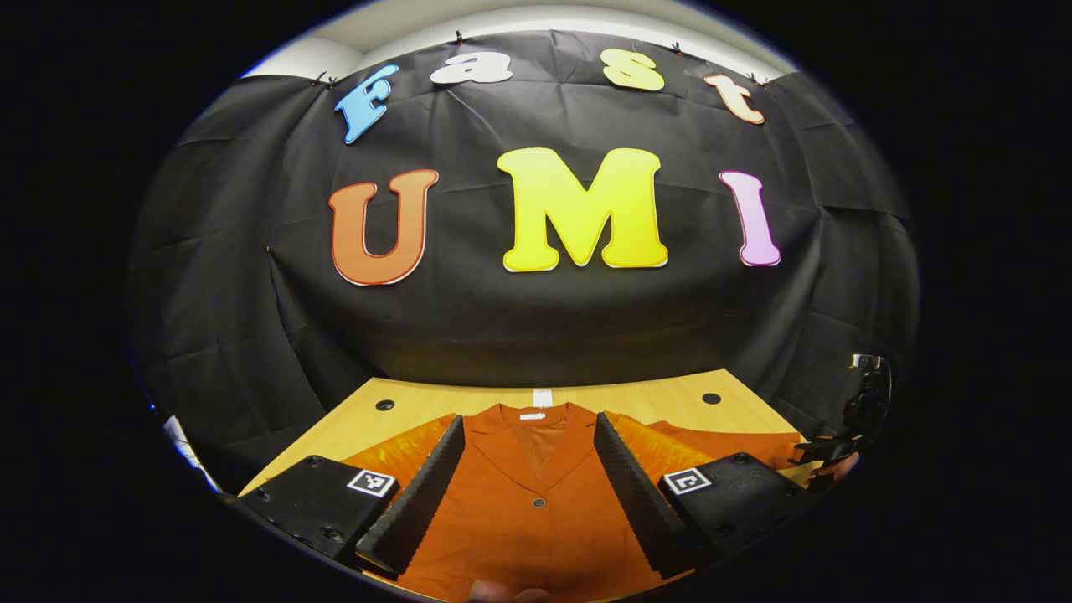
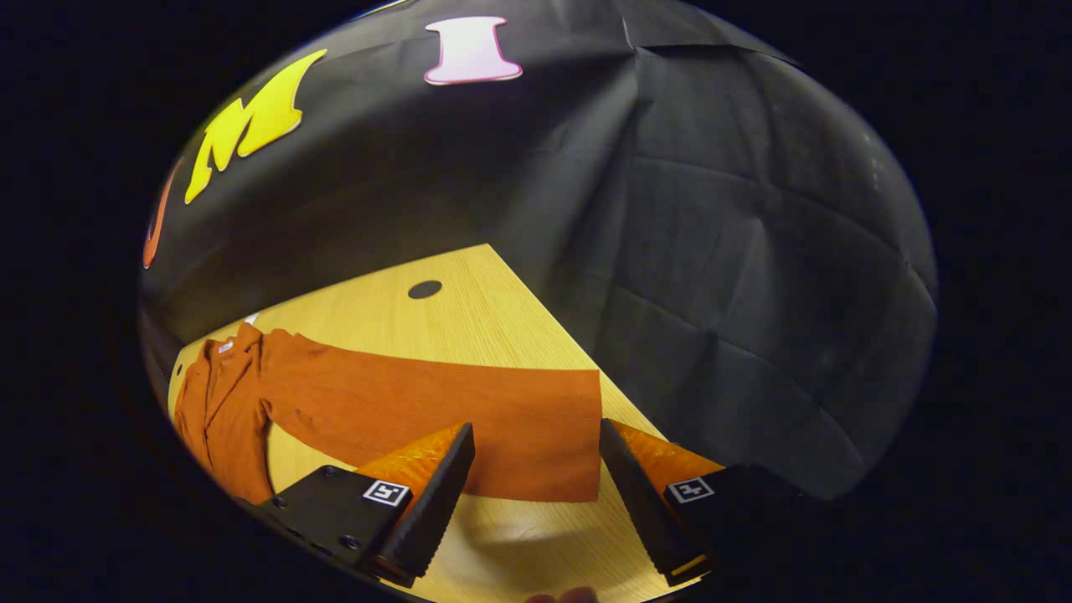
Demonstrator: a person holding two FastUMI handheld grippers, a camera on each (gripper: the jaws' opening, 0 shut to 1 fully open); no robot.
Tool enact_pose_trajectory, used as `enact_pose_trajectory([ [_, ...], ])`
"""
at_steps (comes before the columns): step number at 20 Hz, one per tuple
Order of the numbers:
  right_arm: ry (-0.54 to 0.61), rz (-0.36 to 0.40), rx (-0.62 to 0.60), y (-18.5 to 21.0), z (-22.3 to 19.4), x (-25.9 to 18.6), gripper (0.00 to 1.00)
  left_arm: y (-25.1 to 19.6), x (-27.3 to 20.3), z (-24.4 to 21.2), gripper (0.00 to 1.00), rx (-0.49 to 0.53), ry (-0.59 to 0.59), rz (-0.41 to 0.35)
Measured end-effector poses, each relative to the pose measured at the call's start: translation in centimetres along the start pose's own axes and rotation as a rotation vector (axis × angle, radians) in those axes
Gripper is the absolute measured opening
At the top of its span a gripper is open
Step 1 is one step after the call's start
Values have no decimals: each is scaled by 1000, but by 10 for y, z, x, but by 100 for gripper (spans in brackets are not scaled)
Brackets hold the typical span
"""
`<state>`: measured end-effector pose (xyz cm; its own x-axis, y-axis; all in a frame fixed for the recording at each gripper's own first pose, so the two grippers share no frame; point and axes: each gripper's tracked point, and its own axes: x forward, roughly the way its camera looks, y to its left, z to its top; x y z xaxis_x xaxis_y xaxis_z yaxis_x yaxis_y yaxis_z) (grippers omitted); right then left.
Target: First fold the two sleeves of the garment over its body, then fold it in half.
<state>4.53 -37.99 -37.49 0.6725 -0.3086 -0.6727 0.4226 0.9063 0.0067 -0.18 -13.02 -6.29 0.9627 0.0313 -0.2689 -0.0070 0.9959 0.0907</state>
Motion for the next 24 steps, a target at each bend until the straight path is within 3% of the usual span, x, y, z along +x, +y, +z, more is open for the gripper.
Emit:
enact_pose_trajectory([
  [5, 69, -32, 19, -8, -20, 9, 95, 15, 2, -5, 100, -17, 12, 23],
  [9, 74, -16, -12, -8, -24, 11, 95, 29, 4, -14, 100, -45, 30, 46],
  [11, 76, -10, 20, -11, -26, 8, 71, 39, 5, -17, 100, -55, 37, 58],
  [14, 60, 8, 46, -7, -26, 9, 10, 51, 5, -17, 100, -54, 37, 73],
  [16, 66, -6, 76, -8, -22, 8, 10, 59, 4, -17, 100, -50, 32, 78],
  [17, 79, -15, 74, -8, -25, 7, 1, 63, 4, -16, 100, -50, 29, 78],
  [24, -30, -44, -68, 16, 31, -29, 1, 94, 10, -20, 100, -52, 21, 67],
])
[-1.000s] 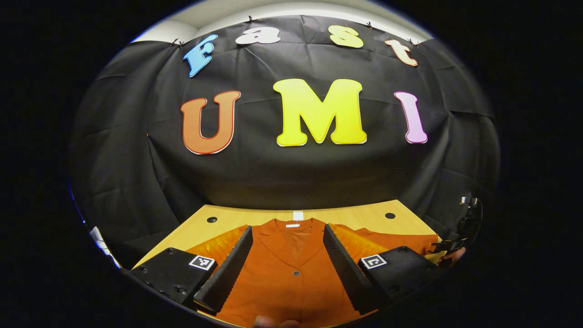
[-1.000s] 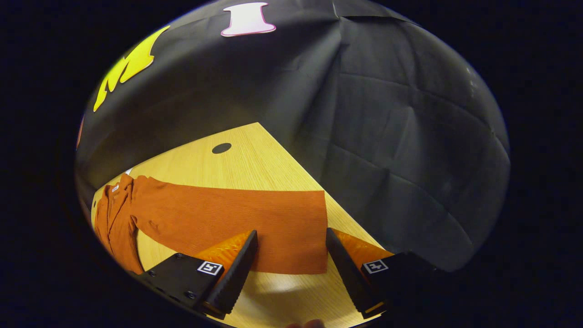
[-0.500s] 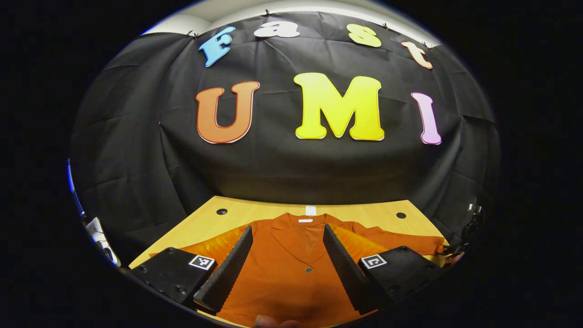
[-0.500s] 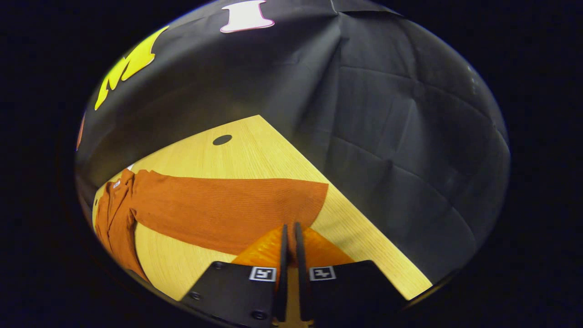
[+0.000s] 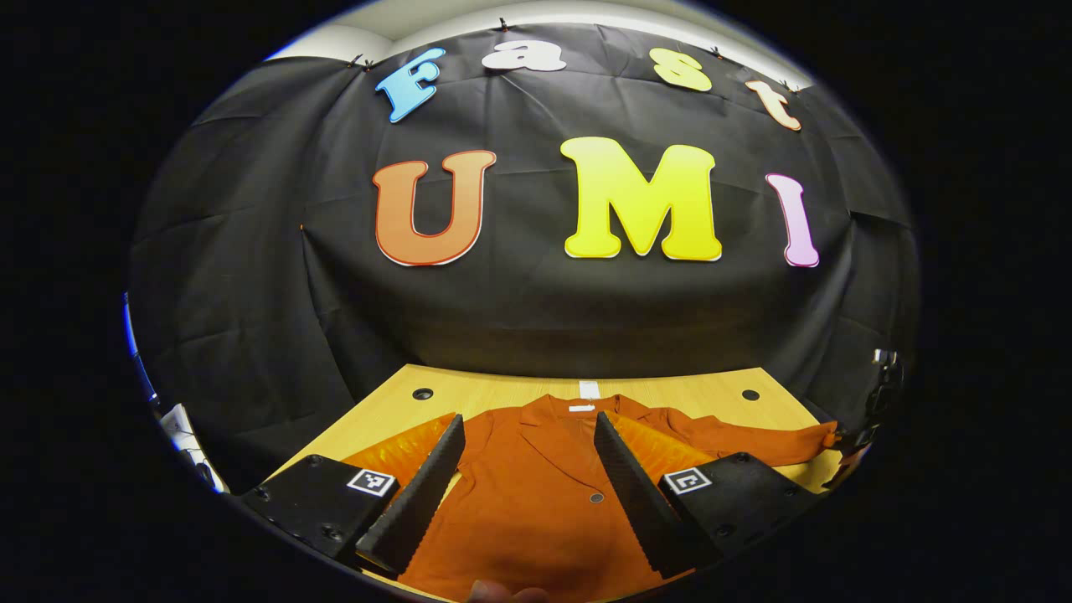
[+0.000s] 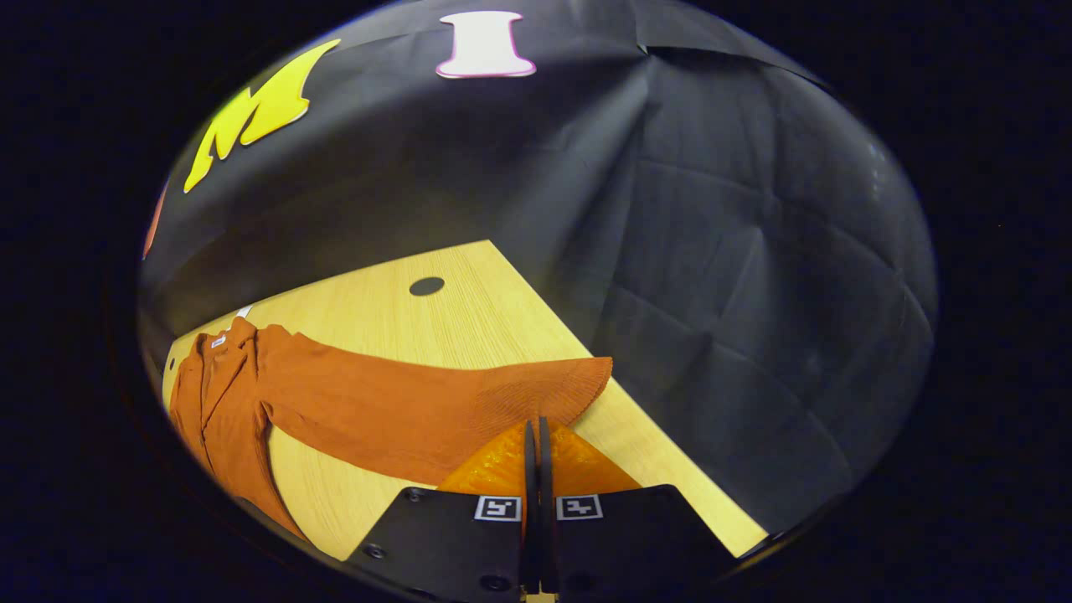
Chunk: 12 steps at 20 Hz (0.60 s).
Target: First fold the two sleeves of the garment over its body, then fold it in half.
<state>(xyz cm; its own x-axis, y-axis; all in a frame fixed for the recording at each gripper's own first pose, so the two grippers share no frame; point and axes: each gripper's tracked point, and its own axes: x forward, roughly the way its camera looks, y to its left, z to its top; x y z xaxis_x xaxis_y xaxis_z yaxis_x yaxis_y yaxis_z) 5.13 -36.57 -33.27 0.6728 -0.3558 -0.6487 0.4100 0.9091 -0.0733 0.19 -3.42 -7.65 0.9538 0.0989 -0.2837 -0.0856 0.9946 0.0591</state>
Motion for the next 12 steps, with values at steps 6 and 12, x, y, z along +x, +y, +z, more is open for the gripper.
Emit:
enact_pose_trajectory([
  [6, -190, 65, -104, 71, 100, -62, 1, 47, 13, -2, 100, -42, -35, -21],
  [12, -329, 209, -214, 213, 166, -125, 0, 113, 14, -4, 100, -121, -61, 27],
])
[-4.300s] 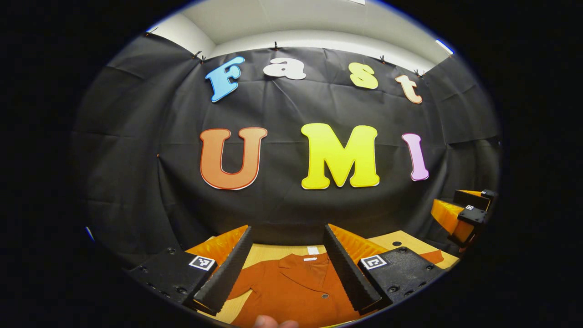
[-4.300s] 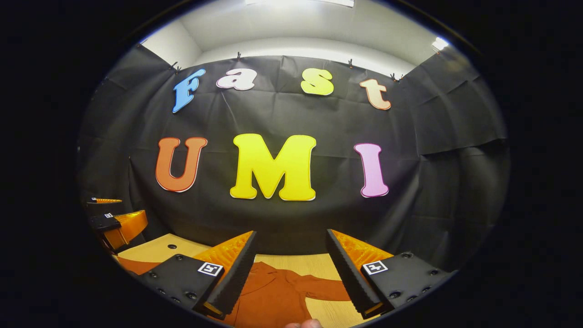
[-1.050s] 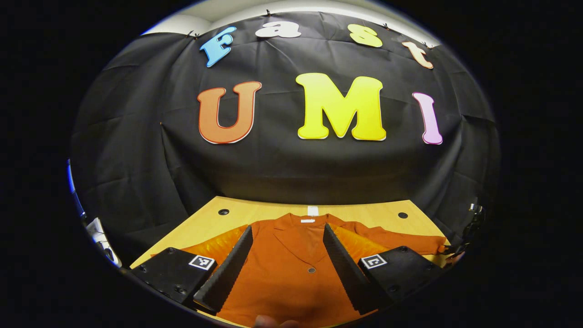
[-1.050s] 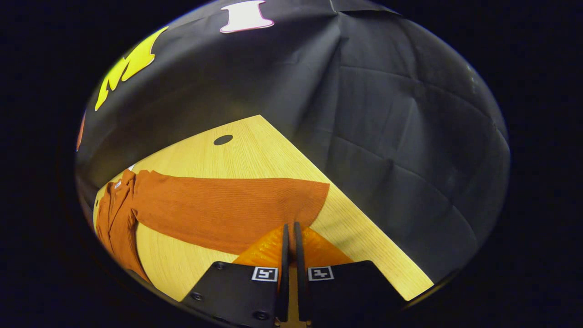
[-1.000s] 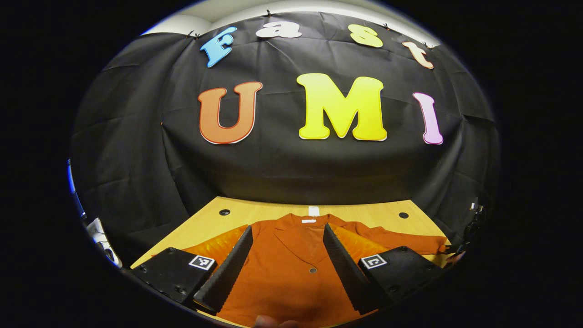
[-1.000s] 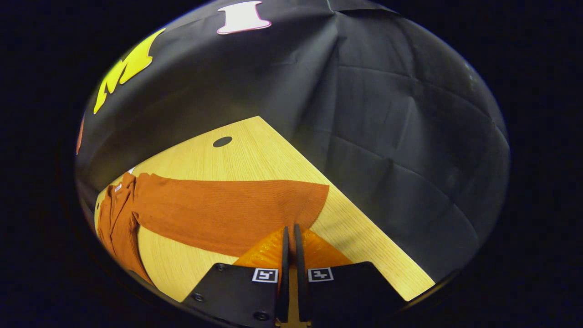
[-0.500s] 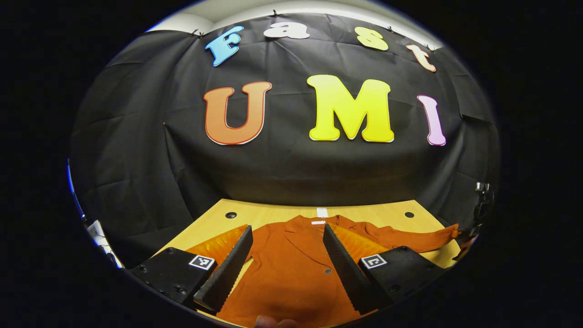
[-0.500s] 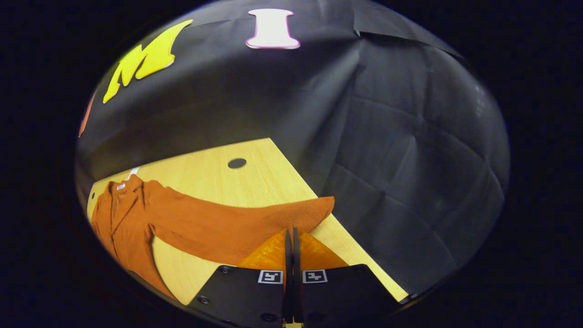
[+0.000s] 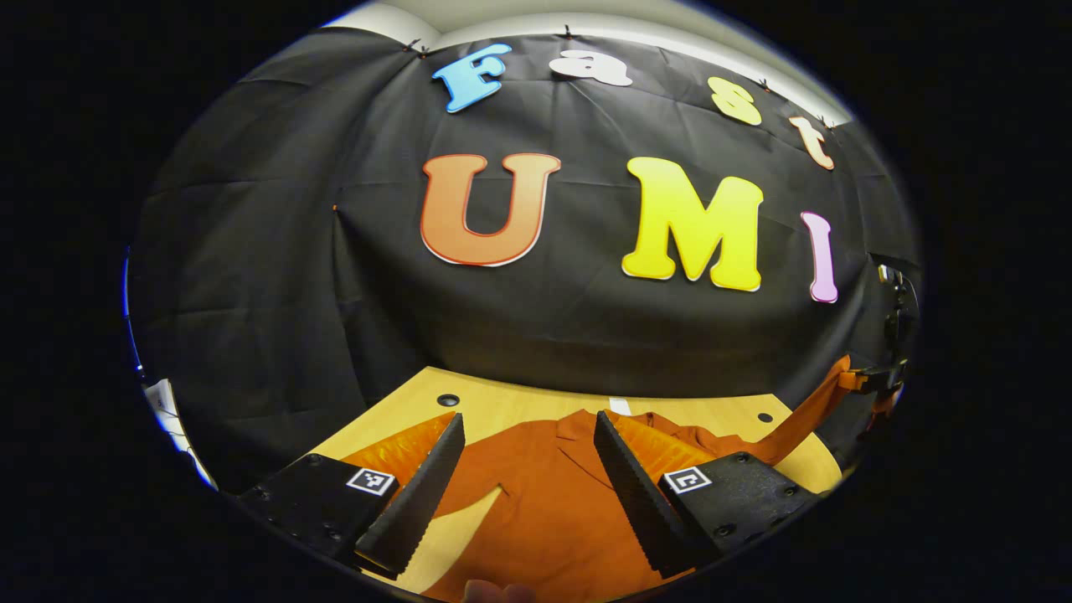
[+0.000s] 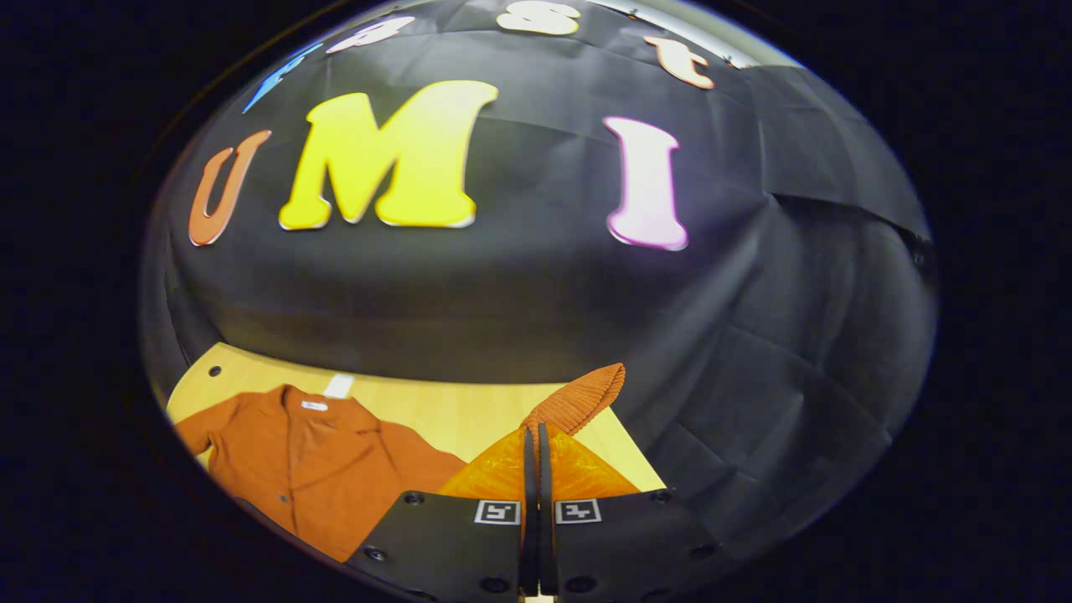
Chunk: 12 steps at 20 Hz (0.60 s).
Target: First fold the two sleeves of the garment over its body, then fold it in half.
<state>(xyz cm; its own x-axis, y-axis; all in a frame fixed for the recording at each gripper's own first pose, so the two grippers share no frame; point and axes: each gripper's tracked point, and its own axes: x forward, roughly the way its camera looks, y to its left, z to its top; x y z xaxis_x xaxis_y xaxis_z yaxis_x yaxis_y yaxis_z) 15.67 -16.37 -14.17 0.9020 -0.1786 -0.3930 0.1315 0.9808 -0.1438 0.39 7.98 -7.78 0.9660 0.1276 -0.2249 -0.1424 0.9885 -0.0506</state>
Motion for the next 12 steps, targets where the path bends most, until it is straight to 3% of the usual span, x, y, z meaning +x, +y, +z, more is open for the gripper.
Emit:
enact_pose_trajectory([
  [6, -39, 166, -53, 166, 27, 0, 0, 83, -14, 7, 100, -33, -20, 86],
  [12, 43, 303, -88, 321, -25, 9, 0, 173, -39, 7, 100, -26, -16, 210],
])
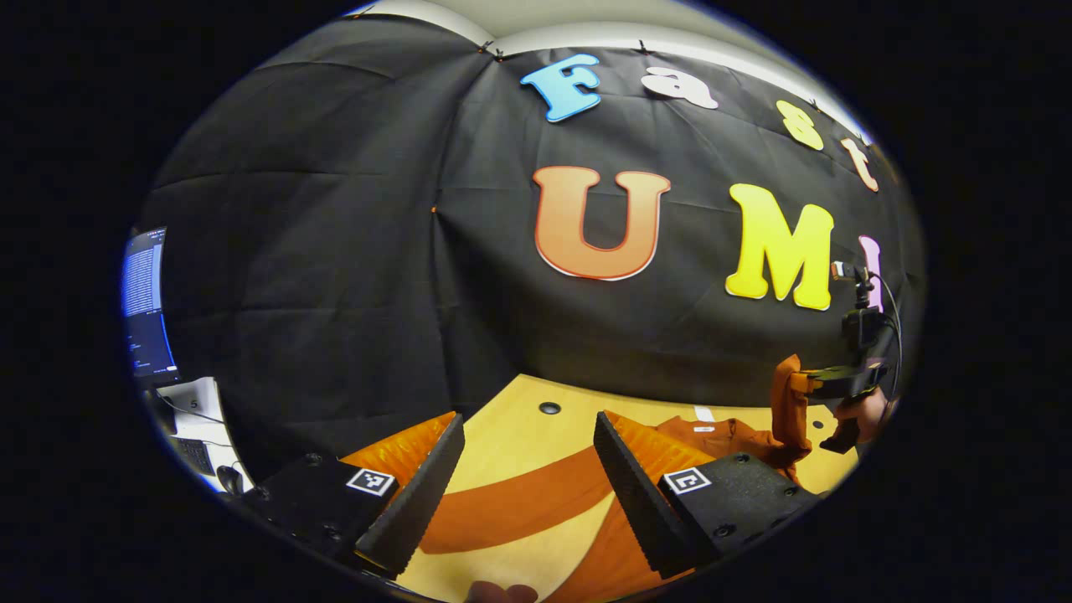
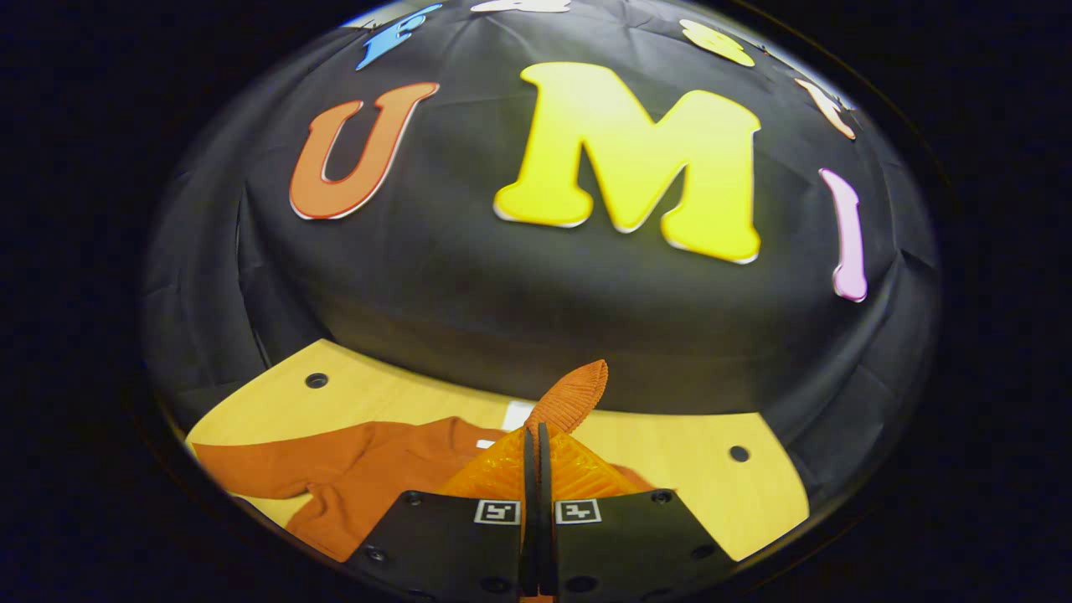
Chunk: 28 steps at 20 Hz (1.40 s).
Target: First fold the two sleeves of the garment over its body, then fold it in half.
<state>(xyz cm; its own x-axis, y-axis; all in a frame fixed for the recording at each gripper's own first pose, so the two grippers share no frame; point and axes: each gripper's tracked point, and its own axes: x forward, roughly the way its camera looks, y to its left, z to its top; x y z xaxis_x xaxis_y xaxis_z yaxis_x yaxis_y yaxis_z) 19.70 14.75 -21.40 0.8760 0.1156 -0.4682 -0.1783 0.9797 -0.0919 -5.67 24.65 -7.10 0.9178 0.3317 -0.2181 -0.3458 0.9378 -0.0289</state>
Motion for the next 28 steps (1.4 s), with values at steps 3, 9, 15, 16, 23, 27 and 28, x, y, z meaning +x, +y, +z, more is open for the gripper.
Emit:
enact_pose_trajectory([
  [3, 49, 53, -24, 60, -36, 28, 1, 37, -4, 1, 100, 2, 4, 48],
  [9, 182, 173, -90, 143, -108, 70, 1, 72, -9, -9, 100, 17, 37, 119],
  [15, 252, 245, -37, 177, -140, 88, 12, 90, -17, -33, 100, 5, 81, 166],
  [16, 241, 264, -30, 182, -136, 87, 16, 92, -16, -36, 100, 4, 87, 169],
  [23, 185, 320, -40, 189, -107, 62, 79, 94, -7, -48, 100, -1, 91, 166],
  [27, 113, 316, -46, 174, -73, 29, 86, 87, 1, -63, 100, -15, 101, 144],
  [28, 93, 315, -50, 168, -63, 17, 86, 85, 3, -71, 100, -20, 110, 136],
])
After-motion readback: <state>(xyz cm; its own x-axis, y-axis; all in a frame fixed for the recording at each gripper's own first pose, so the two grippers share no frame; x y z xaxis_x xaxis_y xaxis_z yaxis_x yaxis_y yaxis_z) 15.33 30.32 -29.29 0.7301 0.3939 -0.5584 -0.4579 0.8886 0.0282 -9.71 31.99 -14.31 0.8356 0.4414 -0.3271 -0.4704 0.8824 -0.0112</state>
